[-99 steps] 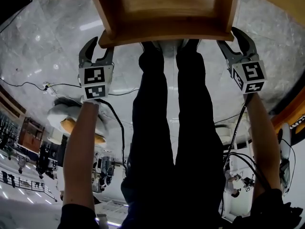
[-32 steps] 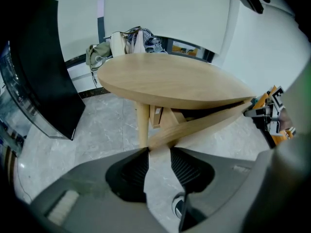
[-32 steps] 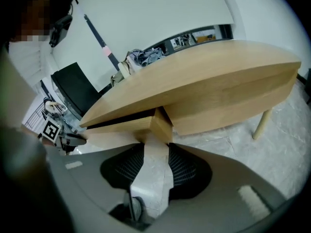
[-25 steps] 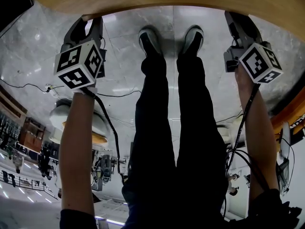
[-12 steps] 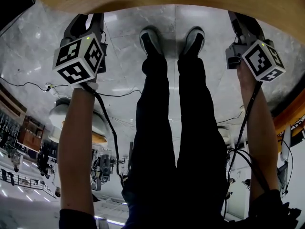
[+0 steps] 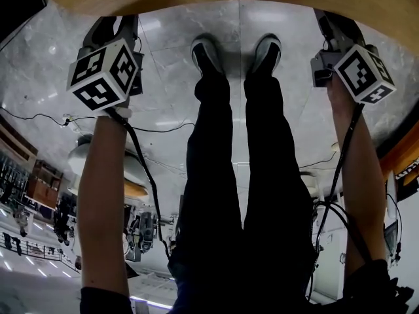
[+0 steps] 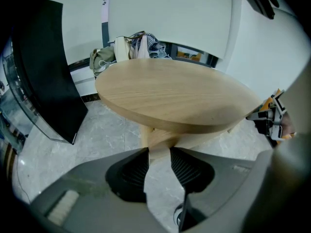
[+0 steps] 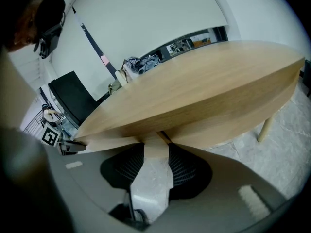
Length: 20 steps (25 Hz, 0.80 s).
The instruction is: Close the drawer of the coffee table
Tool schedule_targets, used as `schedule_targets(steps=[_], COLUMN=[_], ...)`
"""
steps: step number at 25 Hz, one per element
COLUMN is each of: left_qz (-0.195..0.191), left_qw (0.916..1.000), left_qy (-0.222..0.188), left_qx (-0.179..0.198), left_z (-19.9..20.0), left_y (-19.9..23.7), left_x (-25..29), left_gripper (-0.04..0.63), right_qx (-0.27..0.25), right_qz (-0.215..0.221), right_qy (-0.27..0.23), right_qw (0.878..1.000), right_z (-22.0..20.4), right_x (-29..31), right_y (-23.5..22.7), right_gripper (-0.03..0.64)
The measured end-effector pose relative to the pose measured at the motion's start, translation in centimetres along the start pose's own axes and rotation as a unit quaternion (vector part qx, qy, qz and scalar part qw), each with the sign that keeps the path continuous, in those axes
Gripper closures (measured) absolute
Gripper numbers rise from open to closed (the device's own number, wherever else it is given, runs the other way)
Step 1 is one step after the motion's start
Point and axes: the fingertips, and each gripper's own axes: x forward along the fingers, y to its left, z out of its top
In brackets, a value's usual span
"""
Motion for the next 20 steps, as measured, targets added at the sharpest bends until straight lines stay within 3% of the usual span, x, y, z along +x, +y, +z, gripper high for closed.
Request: schedule_targets(steps=[10,14,20], left_qz=[0.002,0.014,0.042], left_qw=[0.9995,0.9991,0.999], left_qy=[-0.006,-0.003,-0.005], left_qx=[0.032,0.04,0.018], left_z=[0.7,-0.1,-1.4], left_y=[0.2,0.1,-0.8], left_x=[0.1,-0.6,-5.0], left_gripper=[0.445,0.445,0.445], right_qx=[-0.01,-0.032,-0.035], right_qz=[0.0,0.0,0.013], right_qy=[-0.004,0.004,0.029], right_qw=[1.0,0.999,0.999], right_z=[0.8,0.1,-1.7], right_x=[0.2,-1.0,-5.8], right_y=[0.1,0.3,2.1], right_gripper=[0.46,0.491,0.497])
